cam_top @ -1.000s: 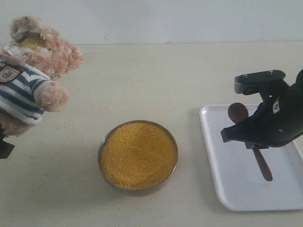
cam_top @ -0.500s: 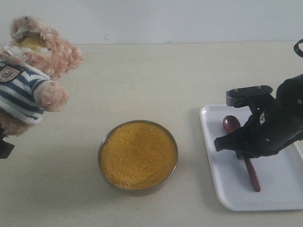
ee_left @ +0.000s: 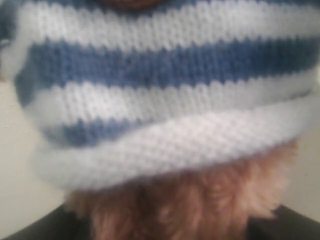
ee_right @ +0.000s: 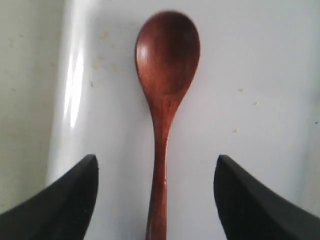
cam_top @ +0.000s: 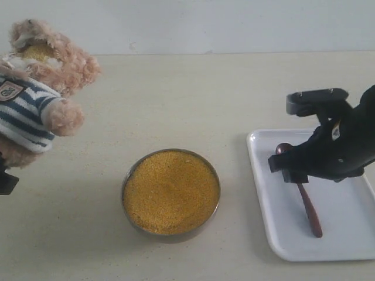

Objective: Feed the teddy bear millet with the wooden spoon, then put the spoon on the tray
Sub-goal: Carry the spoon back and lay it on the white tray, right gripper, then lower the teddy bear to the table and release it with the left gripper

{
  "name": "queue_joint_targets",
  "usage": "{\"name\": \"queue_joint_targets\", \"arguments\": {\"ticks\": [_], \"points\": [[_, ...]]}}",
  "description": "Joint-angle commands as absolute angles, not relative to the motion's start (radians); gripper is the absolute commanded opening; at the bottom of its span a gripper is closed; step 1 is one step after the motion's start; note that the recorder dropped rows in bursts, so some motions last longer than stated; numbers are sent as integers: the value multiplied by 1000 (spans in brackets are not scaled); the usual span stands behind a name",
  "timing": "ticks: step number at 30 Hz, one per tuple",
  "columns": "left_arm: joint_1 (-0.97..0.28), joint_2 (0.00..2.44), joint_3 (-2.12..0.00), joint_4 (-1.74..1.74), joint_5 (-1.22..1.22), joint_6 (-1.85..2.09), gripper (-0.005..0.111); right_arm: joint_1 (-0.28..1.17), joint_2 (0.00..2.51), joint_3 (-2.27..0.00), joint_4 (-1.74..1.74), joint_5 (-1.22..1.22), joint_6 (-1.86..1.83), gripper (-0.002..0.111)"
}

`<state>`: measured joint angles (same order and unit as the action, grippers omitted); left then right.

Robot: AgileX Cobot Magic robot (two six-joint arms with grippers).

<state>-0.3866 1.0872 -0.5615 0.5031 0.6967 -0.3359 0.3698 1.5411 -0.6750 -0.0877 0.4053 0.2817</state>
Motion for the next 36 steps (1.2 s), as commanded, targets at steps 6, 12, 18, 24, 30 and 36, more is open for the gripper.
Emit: {"name": "queue_joint_targets", "arguments": {"ticks": [6,12,18,24,30,36], "points": [[-394,1196,-611,389,680,-367,4,369,1120,-671,-26,575,233,62],[-394,1380,-636,384,687,-413,4,369,868,-671,0,682,172,62],[-394,1523,-674,381,686,-508,4,369,767,-617,0,645,174,62],[-394,1585,-684,342,659,-554,4,369,769,-520,70,558,172,62],[-394,1619,-684,271,627,-543,8,369,769,-516,151,539,114,62],[-394,1622,-693,271,630,-543,42,369,769,-516,151,543,107,62]]}}
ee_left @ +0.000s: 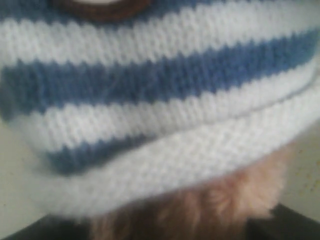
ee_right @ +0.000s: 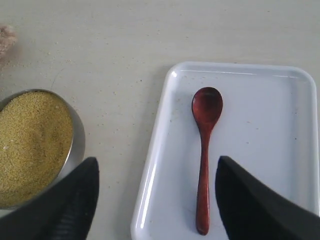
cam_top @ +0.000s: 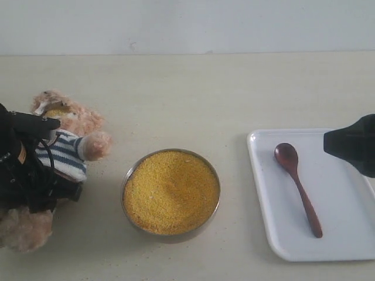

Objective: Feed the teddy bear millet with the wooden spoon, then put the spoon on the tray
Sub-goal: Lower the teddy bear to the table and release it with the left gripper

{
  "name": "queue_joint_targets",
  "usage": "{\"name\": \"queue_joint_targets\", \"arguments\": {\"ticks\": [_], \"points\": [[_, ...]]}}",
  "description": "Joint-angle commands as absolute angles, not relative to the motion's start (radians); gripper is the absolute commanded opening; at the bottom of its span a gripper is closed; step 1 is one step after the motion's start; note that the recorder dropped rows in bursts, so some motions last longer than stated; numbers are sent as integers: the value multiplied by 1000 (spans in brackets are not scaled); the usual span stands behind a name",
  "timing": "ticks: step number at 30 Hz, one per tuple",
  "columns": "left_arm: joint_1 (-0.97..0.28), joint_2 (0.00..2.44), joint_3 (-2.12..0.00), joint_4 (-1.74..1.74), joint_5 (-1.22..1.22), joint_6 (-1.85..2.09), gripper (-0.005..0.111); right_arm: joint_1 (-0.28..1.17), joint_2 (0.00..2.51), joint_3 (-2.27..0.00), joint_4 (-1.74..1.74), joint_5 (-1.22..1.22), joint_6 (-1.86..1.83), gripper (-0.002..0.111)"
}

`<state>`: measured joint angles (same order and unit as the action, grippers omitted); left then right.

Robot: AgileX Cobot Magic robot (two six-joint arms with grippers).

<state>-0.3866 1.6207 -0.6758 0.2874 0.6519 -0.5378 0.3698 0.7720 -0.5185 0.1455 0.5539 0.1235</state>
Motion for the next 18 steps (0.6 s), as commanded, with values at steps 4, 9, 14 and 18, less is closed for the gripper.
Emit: {"name": "queue_joint_targets", "arguments": {"ticks": [4,9,14,18], "points": [[-394,1622,-721,248,659,-543,67,369,769,-516,151,544,98,62],[-394,1622,-765,250,735,-535,83,369,769,-516,161,544,99,62],[-394,1596,-784,250,806,-500,86,369,769,-516,177,546,86,62],[-394,1516,-784,258,812,-500,86,369,769,-516,177,546,81,62]]}}
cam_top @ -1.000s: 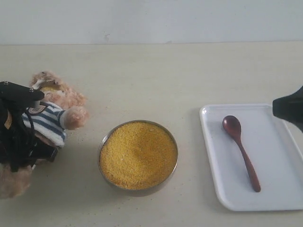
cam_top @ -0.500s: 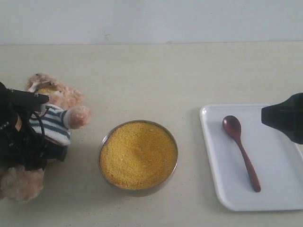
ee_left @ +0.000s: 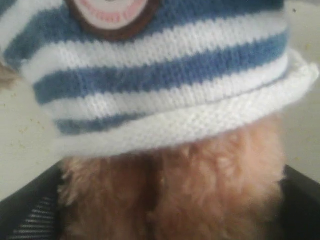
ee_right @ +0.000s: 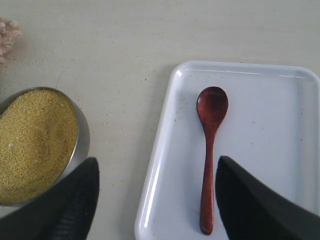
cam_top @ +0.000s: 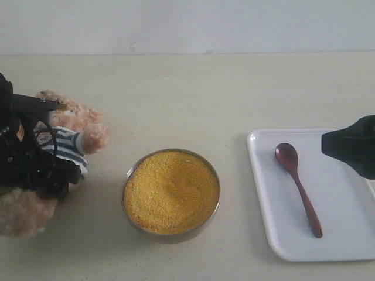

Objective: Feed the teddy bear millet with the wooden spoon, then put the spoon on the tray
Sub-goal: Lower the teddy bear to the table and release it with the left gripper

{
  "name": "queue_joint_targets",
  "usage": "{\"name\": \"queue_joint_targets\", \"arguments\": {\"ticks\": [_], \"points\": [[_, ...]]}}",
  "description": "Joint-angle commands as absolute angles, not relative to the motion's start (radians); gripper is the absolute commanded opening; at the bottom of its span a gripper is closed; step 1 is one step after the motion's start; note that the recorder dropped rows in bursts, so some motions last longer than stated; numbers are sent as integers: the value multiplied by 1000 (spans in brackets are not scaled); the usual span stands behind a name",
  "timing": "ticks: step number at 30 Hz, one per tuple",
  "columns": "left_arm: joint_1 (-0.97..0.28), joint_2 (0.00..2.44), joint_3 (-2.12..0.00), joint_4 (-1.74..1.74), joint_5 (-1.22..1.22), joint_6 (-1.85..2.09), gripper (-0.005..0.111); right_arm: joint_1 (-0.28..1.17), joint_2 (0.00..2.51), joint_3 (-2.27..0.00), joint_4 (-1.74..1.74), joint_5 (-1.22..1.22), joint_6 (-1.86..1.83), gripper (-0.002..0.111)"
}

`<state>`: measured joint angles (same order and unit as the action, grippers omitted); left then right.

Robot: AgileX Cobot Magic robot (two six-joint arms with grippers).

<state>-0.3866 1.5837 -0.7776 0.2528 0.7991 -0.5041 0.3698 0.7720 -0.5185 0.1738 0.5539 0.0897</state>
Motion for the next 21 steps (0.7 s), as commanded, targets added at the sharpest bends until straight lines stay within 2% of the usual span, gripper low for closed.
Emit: {"name": "queue_joint_targets", "arguments": {"ticks": [1,6,8,10,11,13,14,15,21], "points": [[-394,1496,-784,262,812,-500,86,369,769,-516,181,546,78,62],[-394,1406,-817,272,864,-477,86,369,769,-516,181,546,76,62],[-394,1371,-843,272,879,-452,81,369,769,-516,181,546,76,62],[-394,1344,-858,288,886,-448,60,369,769,-516,181,546,76,56],[-394,1332,-861,294,886,-448,46,369,769,-516,181,546,76,48],[-394,1307,-861,299,874,-448,16,369,769,-516,174,544,76,25],[-392,1291,-861,299,865,-452,4,369,769,-516,170,541,76,10],[-392,1273,-861,299,856,-457,5,369,767,-516,164,533,80,0],[-390,1128,-838,299,752,-495,4,369,681,-511,37,443,189,1]]}}
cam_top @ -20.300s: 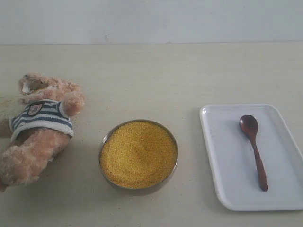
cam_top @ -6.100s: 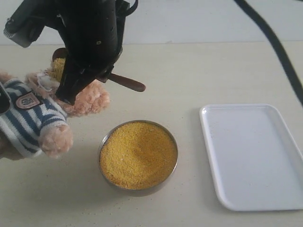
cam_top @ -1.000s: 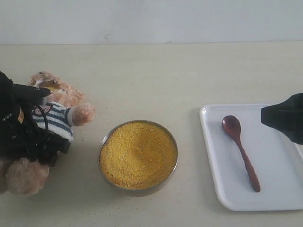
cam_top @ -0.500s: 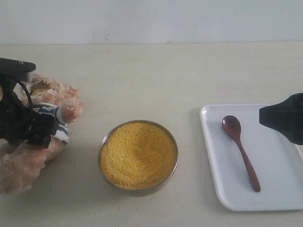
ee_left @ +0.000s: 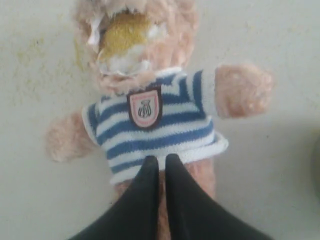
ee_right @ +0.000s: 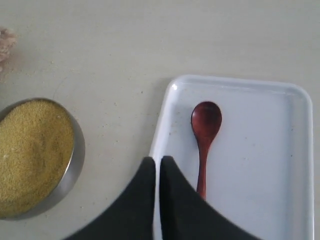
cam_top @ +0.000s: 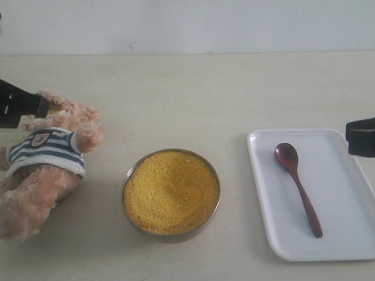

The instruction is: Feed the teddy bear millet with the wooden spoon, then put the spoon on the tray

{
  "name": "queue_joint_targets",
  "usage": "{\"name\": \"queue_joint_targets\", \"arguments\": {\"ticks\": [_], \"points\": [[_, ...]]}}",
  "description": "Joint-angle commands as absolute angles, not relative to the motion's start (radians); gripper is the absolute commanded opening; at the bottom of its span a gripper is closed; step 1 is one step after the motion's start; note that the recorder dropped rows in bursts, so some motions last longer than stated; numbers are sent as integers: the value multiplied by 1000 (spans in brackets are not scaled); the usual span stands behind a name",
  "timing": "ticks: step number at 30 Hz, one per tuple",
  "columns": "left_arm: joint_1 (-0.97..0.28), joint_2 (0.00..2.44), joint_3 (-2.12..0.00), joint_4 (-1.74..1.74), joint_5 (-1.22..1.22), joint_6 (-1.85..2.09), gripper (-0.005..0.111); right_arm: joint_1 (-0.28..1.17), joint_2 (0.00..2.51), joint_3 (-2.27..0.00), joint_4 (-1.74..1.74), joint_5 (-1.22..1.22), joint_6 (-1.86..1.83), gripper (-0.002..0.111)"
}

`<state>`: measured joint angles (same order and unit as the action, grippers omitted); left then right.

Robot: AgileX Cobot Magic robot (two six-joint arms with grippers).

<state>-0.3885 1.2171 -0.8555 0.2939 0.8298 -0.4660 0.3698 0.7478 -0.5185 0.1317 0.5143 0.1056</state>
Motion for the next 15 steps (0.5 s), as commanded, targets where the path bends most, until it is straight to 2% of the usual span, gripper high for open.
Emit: {"name": "queue_joint_targets", "arguments": {"ticks": [1,8,15], "points": [[-390,1088,-821,299,709,-504,4,369,651,-500,0,410,221,1],[-390,856,-695,265,426,-504,4,369,461,-373,-60,269,263,1],[-390,705,-672,270,411,-504,4,369,401,-344,-47,304,278,1]]}}
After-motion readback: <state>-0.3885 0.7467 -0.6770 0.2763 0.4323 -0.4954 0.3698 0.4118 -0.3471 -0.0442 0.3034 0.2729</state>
